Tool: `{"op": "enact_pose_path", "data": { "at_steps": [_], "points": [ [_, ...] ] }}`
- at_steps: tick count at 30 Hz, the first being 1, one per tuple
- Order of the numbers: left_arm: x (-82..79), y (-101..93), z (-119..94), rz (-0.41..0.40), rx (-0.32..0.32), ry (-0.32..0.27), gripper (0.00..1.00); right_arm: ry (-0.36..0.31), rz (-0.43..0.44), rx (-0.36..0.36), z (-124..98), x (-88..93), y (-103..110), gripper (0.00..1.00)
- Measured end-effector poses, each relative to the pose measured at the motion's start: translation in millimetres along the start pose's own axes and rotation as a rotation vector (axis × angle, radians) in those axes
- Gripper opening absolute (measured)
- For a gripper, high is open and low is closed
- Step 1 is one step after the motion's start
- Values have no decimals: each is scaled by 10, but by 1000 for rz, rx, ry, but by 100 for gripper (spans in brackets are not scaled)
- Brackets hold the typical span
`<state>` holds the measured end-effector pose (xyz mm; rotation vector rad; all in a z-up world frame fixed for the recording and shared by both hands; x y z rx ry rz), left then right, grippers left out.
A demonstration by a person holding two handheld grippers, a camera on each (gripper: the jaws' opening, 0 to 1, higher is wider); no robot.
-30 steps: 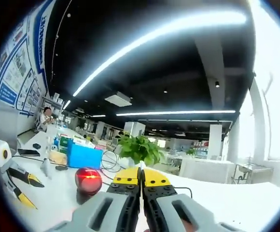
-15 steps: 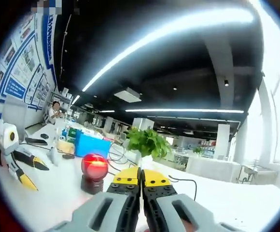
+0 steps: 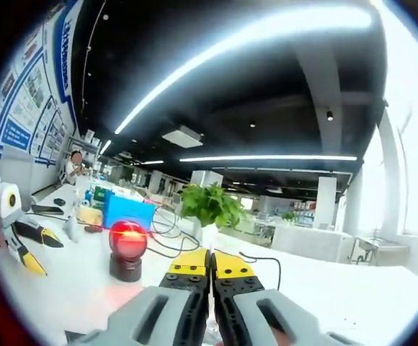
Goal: Clip sheet goods on table flip sheet goods clip sheet goods scan sheet goods put sheet goods back to table
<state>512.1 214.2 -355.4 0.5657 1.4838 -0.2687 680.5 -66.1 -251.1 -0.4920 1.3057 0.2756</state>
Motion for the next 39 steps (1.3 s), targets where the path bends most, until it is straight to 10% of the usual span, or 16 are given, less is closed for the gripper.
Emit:
{"op": "enact_pose_path", "data": {
  "at_steps": [39],
  "points": [
    [25, -11, 20, 9, 2, 16, 44, 229, -135, 28, 430, 539, -575, 0]
  ]
}}
Point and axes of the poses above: the point that each gripper's makers call its tool centre point, and the gripper's own axes: z roughly forward along the fingers, y roughly to its left, x roughly out of its underside, the point moved 8 cm from there along -z, roughly backward along the fingers, and after that the axes turned 9 degrees about x, right-handed, at the moved point
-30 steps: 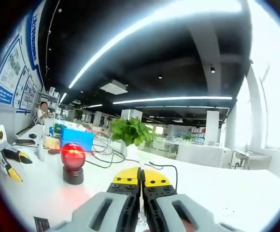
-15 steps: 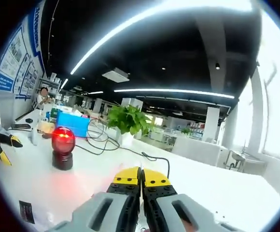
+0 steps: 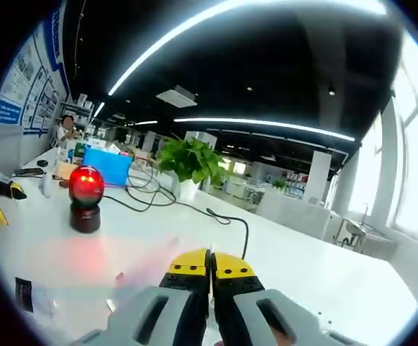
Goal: Clip sheet goods on table flip sheet goods clip sheet goods scan sheet goods put sheet goods back to table
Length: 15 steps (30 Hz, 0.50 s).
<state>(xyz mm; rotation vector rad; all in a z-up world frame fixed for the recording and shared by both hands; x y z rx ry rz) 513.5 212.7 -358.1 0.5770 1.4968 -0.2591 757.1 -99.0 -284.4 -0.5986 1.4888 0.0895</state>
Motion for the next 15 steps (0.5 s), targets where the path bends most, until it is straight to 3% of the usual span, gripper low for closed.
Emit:
{"op": "enact_pose_path", "data": {
  "at_steps": [10, 15],
  "points": [
    [11, -13, 4, 2, -3, 8, 44, 25, 5, 1, 80, 148, 7, 0],
    [18, -15, 8, 2, -4, 12, 44, 45, 45, 17, 173, 266, -101, 0]
  ]
}}
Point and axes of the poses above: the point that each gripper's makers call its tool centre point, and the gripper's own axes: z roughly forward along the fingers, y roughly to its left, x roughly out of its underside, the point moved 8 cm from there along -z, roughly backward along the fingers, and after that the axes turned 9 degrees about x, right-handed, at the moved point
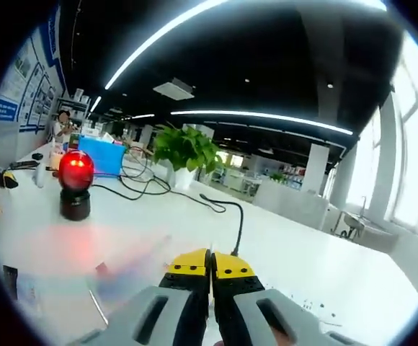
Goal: Clip sheet goods on table flip sheet goods clip sheet goods scan sheet goods put sheet goods back to table
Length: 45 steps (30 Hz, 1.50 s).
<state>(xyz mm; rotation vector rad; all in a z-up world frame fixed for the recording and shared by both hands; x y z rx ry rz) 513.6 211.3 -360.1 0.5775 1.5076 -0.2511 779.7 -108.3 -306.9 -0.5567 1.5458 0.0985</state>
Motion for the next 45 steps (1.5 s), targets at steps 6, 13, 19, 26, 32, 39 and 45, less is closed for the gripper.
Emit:
{"op": "enact_pose_path", "data": {
  "at_steps": [6, 13, 19, 26, 32, 39, 45],
  "points": [
    [5, -5, 3, 3, 2, 3, 44, 26, 7, 14, 72, 94, -60, 0],
    [10, -9, 12, 5, 2, 9, 44, 63, -15, 23, 115, 223, -97, 0],
    [9, -5, 11, 7, 0, 12, 44, 90, -35, 34, 194, 354, -87, 0],
    [12, -1, 6, 4, -6, 14, 44, 100, -59, 37, 245, 455, -96, 0],
    [11, -2, 13, 7, -1, 15, 44, 118, -77, 23, 282, 546, -61, 0],
    [8, 1, 7, 6, -5, 16, 44, 128, -80, 22, 307, 583, -61, 0],
    [8, 0, 9, 7, -3, 17, 44, 137, -75, 36, 307, 593, -72, 0]
  ]
}}
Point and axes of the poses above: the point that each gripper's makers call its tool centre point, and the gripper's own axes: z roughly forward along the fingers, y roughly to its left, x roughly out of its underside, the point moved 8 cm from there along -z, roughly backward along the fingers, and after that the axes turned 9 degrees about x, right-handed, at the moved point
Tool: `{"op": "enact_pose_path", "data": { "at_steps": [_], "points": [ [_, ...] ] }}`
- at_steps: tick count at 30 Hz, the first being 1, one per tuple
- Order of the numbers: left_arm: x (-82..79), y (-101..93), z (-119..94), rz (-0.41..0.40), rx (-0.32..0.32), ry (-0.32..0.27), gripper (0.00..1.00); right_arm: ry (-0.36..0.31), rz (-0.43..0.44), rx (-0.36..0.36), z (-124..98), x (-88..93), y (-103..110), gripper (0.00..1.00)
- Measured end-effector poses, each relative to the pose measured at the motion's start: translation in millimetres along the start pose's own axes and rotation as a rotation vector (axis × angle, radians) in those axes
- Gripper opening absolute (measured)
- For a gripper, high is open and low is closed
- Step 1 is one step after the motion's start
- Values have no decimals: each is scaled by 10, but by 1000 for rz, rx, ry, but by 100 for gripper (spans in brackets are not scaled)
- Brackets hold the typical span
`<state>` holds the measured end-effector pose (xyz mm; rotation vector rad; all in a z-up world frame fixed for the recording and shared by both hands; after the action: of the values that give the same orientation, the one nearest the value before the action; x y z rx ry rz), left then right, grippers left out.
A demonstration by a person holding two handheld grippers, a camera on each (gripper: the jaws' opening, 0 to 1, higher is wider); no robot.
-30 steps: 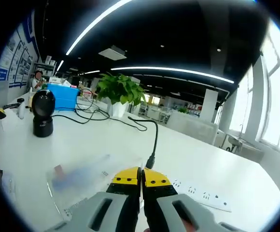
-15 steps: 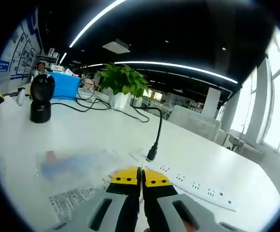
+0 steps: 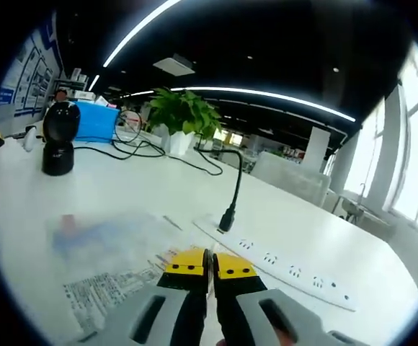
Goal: Clip sheet goods on table flip sheet goods clip sheet goods scan sheet goods put sheet goods back to table
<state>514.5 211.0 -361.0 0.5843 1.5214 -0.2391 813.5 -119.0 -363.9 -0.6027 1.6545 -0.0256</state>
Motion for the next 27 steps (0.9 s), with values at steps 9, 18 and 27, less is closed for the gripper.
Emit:
{"op": "enact_pose_path", "data": {
  "at_steps": [9, 18, 27],
  "points": [
    [0, 0, 1, 18, 6, 7, 44, 6, 56, 147, -18, 44, -154, 0],
    [-5, 8, -1, 9, -2, -2, 44, -80, 203, 123, -183, -344, 14, 6],
    [-8, -1, -8, 10, -3, -2, 44, 23, 154, -74, -131, -246, 602, 48]
  ]
}}
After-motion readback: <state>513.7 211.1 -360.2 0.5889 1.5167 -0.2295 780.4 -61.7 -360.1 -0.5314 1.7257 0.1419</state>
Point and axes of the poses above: the point that each gripper's makers call its tool centre point, and the gripper's own axes: z roughly forward along the fingers, y roughly to its left, x roughly out of its underside, the point moved 8 cm from there along -z, roughly backward along the fingers, and after that the axes turned 9 degrees about x, right-handed, at the moved point
